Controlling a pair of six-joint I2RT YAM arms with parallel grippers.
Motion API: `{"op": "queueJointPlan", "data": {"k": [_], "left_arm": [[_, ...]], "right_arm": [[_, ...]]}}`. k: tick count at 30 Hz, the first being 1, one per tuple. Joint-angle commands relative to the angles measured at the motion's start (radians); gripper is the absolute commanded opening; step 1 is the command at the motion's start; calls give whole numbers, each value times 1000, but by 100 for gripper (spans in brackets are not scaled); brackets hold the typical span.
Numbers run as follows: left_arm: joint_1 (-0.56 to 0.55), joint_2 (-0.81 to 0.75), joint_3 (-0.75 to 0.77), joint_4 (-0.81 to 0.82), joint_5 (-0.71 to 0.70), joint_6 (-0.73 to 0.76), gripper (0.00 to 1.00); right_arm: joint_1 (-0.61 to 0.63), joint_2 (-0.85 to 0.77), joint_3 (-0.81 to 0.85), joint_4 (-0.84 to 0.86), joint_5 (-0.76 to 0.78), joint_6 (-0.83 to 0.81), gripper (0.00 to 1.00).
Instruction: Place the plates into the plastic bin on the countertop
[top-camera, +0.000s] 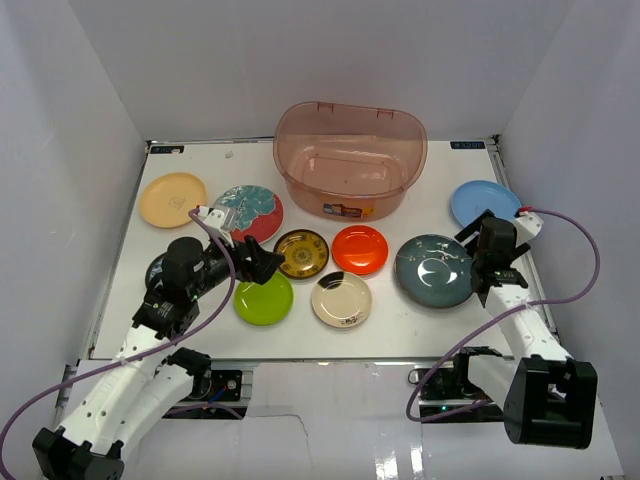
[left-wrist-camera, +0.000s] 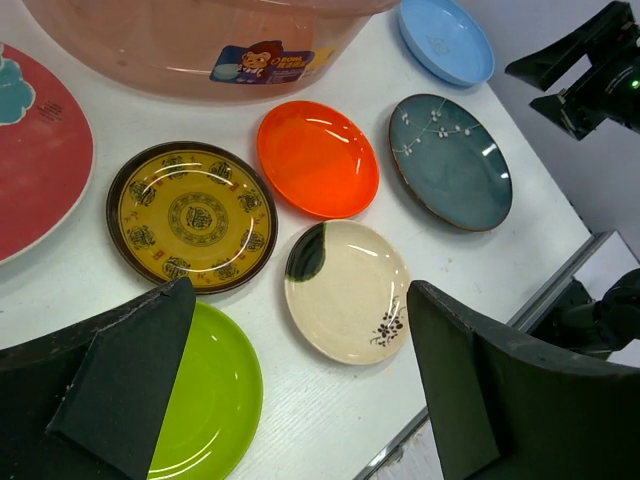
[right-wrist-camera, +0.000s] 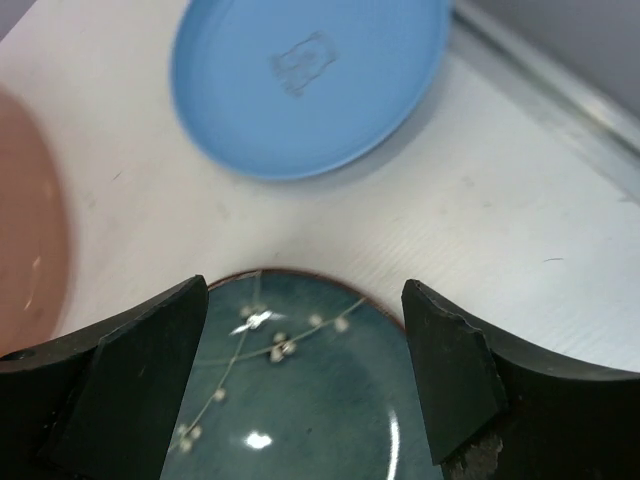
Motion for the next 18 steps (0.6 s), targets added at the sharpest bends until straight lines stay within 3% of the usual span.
{"op": "queueJointPlan", "data": {"k": [1, 5, 9, 18], "left_arm": [[-36, -10, 52, -45, -80, 34, 98], [-64, -13, 55, -69, -124, 45, 98], [-79, -13, 58, -78, -158, 47, 98], [-85, 18, 58, -79, -203, 43, 98]], "right_arm": [[-88, 45, 40, 83, 171, 25, 84], [-173, 152, 62, 143, 119, 64, 84], [-242, 359, 166, 192, 25, 89, 84], [-277, 703, 334, 251, -78, 144, 84]]}}
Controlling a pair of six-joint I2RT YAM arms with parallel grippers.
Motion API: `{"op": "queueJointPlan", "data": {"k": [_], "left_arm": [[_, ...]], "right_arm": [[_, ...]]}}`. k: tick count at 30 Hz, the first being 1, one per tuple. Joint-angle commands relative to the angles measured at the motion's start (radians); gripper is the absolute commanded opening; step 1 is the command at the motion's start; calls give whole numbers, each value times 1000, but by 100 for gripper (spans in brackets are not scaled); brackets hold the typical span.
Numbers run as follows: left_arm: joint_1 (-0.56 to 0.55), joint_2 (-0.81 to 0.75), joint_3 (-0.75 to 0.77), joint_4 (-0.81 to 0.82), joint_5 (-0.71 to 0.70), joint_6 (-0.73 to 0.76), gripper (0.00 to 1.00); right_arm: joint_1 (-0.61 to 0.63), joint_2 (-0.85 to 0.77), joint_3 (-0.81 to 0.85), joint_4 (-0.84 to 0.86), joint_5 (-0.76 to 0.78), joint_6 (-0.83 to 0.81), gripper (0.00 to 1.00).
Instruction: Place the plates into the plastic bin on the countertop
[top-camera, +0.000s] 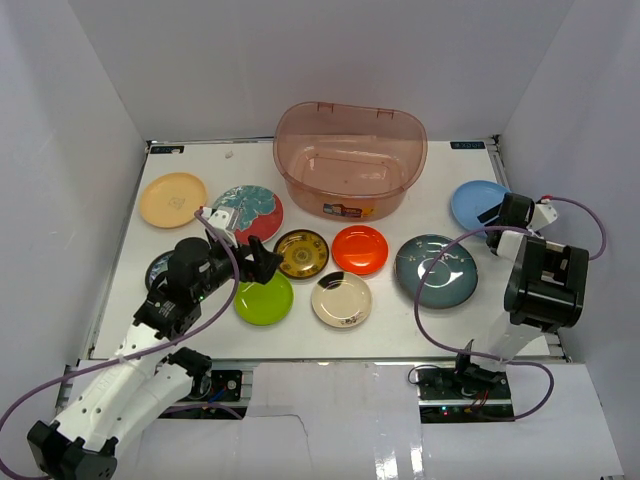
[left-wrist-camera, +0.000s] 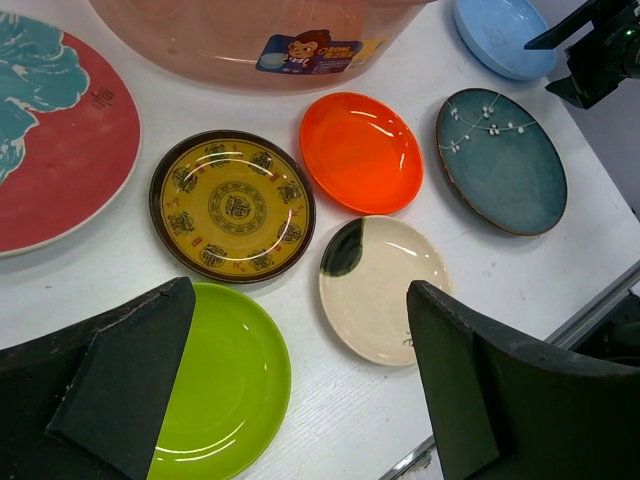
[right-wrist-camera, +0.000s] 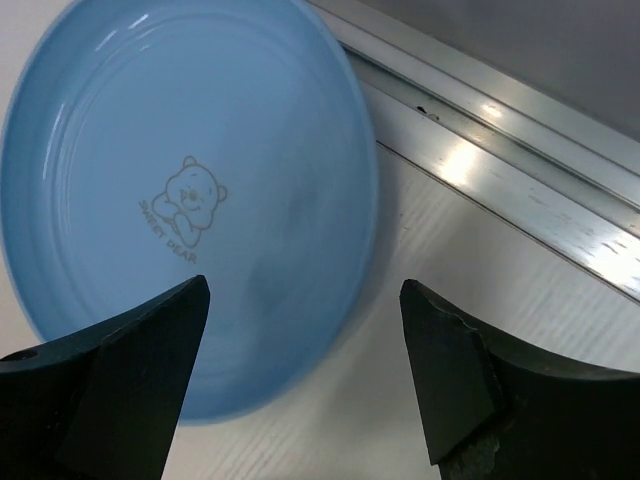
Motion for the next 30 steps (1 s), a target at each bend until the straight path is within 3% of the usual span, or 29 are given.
{"op": "queueJointPlan", "data": {"k": [1, 3, 4, 7, 9, 15, 20, 24, 30], "left_arm": [[-2, 15, 33, -11, -38, 6, 98], [-2, 29, 34, -10, -56, 3, 98], [-1, 45, 39, -10, -62, 0, 98], [11, 72, 44, -16, -117, -28, 98], [17, 88, 45, -20, -172, -39, 98], [40, 163, 70, -55, -285, -117, 98], [42, 265, 94, -65, -363, -245, 98], [91, 354, 102, -39, -430, -358, 98], [240, 472, 59, 107, -388, -487, 98]], "right_arm": [[-10, 87, 57, 67, -48, 39, 83], [-10, 131, 62, 67, -71, 68, 76], [-10, 134, 53, 71, -72, 75, 58], [-10, 101, 9, 118, -58, 94, 20], [-10, 23, -18, 167, -45, 79, 9], [3, -321, -61, 263, -90, 7, 8], [67, -442, 25, 301, -195, -82, 8], [218, -284, 253, 190, -353, -205, 8], [397, 25, 592, 27, -448, -339, 8]]}}
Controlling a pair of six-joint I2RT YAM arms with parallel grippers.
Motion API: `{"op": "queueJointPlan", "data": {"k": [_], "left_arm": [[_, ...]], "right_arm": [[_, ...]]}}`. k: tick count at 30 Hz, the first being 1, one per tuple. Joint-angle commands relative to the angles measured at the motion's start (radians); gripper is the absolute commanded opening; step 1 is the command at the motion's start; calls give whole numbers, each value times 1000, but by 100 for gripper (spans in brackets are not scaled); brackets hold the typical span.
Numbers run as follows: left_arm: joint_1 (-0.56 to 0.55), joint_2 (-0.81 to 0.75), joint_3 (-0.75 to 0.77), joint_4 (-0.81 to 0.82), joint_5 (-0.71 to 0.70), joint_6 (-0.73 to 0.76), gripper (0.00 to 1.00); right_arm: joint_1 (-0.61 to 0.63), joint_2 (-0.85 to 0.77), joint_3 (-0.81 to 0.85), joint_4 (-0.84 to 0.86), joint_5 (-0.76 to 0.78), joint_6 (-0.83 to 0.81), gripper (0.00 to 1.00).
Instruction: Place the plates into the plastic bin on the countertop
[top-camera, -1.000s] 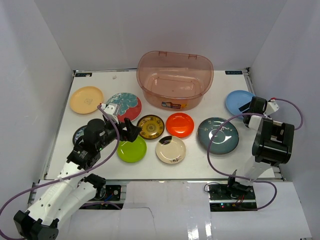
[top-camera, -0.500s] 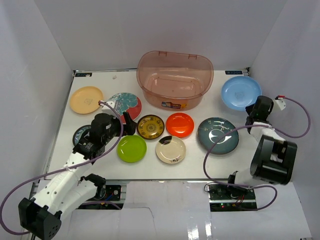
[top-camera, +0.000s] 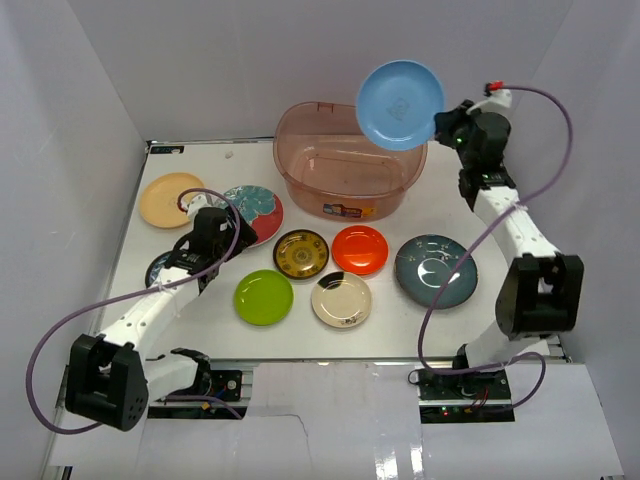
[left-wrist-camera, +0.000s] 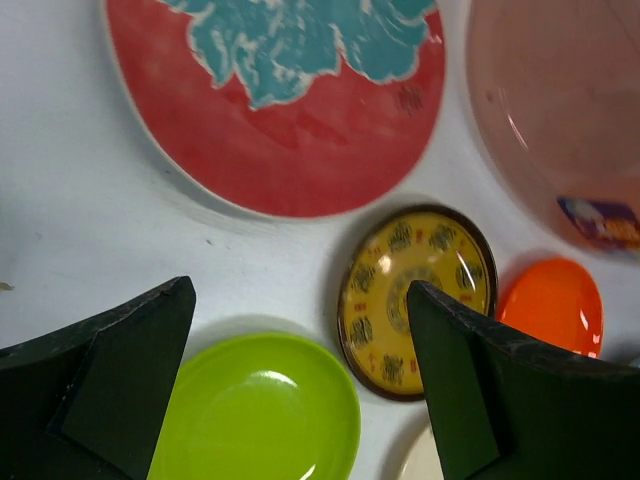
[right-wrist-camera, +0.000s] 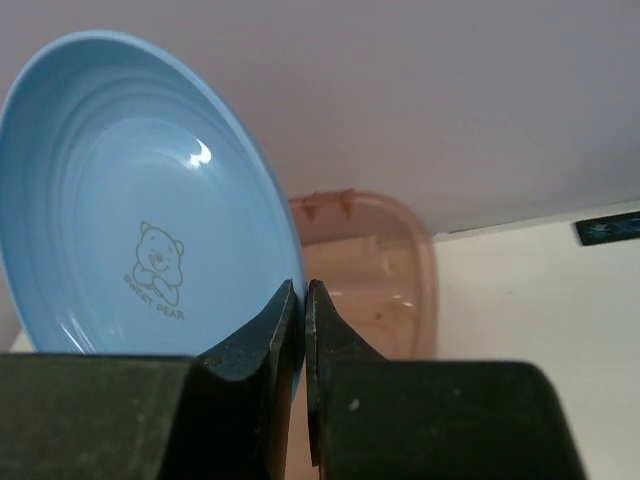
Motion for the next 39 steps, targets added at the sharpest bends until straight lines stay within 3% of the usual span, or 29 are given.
{"op": "queueJointPlan", "data": {"k": [1, 7, 13, 16, 17, 21, 25, 30, 37, 39], "left_arm": [[78, 58, -12, 114, -15, -108, 98], [165, 255, 8, 208, 36, -141, 98], [251, 333, 72, 255, 54, -165, 98], [322, 316, 81, 261, 63, -183, 98], [386, 317, 91, 260, 65, -197, 98], [489, 343, 118, 246, 100, -222, 98], [555, 392, 147, 278, 92, -226, 98], [632, 538, 255, 271, 148, -249, 98], [653, 743, 457, 229, 163, -180, 92], [662, 791, 489, 215, 166, -177, 86]], "right_arm": [[76, 153, 158, -123, -110, -112, 8], [163, 358, 367, -266, -105, -208, 8], [205, 437, 395, -283, -78, -224, 12], [216, 478, 427, -326, -62, -244, 44], [217, 487, 445, -333, -61, -244, 65], [219, 478, 418, -318, -64, -232, 87], [220, 426, 355, -265, -123, -185, 90], [254, 295, 226, -194, -232, -172, 86], [280, 53, -140, -44, -326, -114, 85], [280, -12, -193, -22, -338, -105, 85]]}}
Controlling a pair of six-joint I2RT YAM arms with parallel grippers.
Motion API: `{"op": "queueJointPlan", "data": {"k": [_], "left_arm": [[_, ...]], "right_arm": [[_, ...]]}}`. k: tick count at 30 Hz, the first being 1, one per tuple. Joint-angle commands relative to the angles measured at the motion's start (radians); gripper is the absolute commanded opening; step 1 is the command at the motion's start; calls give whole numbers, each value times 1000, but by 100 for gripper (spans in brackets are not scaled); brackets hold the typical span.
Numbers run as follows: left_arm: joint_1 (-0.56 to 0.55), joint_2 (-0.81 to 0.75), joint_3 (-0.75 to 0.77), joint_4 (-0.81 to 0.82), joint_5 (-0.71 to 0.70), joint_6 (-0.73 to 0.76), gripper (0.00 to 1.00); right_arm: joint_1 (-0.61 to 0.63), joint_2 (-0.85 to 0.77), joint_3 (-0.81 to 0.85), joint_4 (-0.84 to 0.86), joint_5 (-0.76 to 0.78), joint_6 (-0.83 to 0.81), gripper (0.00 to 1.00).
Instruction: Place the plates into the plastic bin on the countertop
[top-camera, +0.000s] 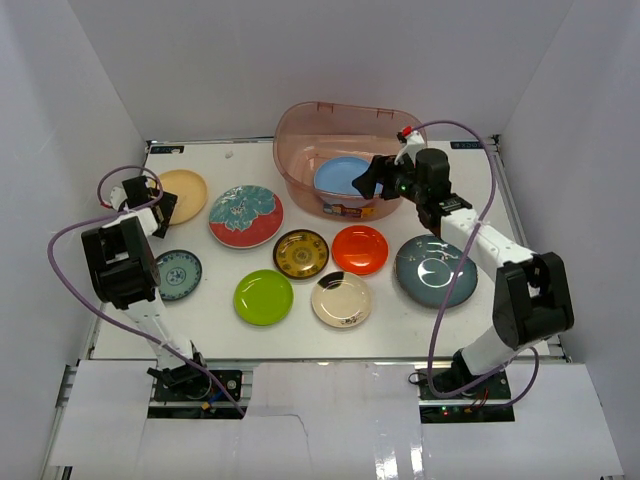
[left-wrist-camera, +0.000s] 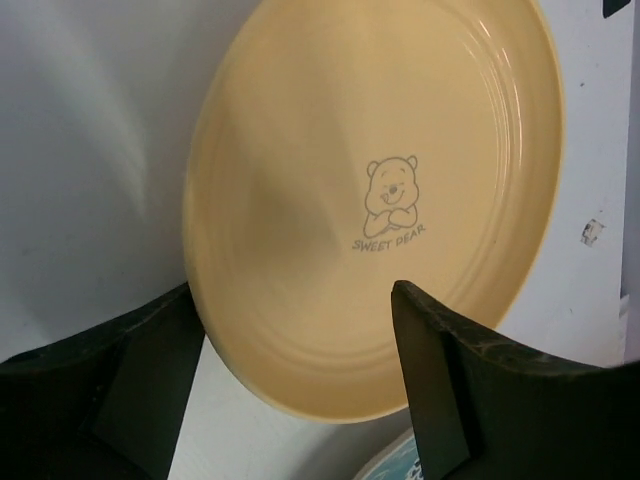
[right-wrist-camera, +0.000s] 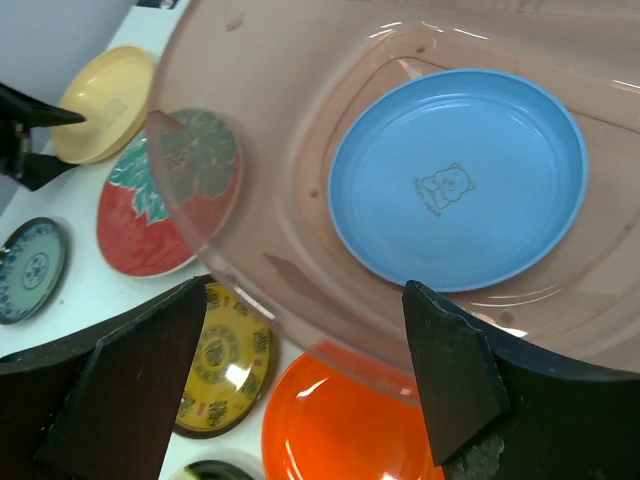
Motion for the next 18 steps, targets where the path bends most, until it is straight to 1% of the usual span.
{"op": "queueJointPlan", "data": {"k": [1, 3, 4, 5, 6, 7, 9, 12, 15, 16, 17, 18], "left_arm": [[11, 26, 74, -29, 14, 27, 82], [17, 60, 107, -30, 20, 37, 69], [19, 68, 117, -41, 20, 47, 55], [19, 74, 130, -49, 17, 49, 46], [20, 77, 128, -50, 17, 54, 35], [20, 71, 125, -46, 17, 58, 17], [20, 56, 116, -44, 17, 72, 0], [25, 13, 107, -37, 38, 86, 0], [23, -96, 75, 15, 84, 69, 0], [20, -165, 64, 46, 136, 60, 0], [16, -200, 55, 71, 150, 48, 0], [11, -234, 41, 106, 165, 32, 0]], "right_arm": [[-8, -87, -84, 124, -59, 36, 85], [-10, -135, -136, 121, -56, 36, 85], [-10, -147, -156, 111, -45, 34, 85], [-13, -169, -190, 103, 4, 34, 84], [-14, -175, -208, 97, 35, 36, 83], [-21, -180, -225, 92, 56, 47, 82], [-56, -183, -271, 92, 52, 97, 80], [-102, -212, -317, 95, 67, 137, 78], [-137, -239, -339, 92, 78, 155, 76], [-161, -245, -340, 92, 60, 168, 74], [-172, -246, -342, 92, 29, 178, 73], [-179, -250, -343, 92, 27, 194, 69]]}}
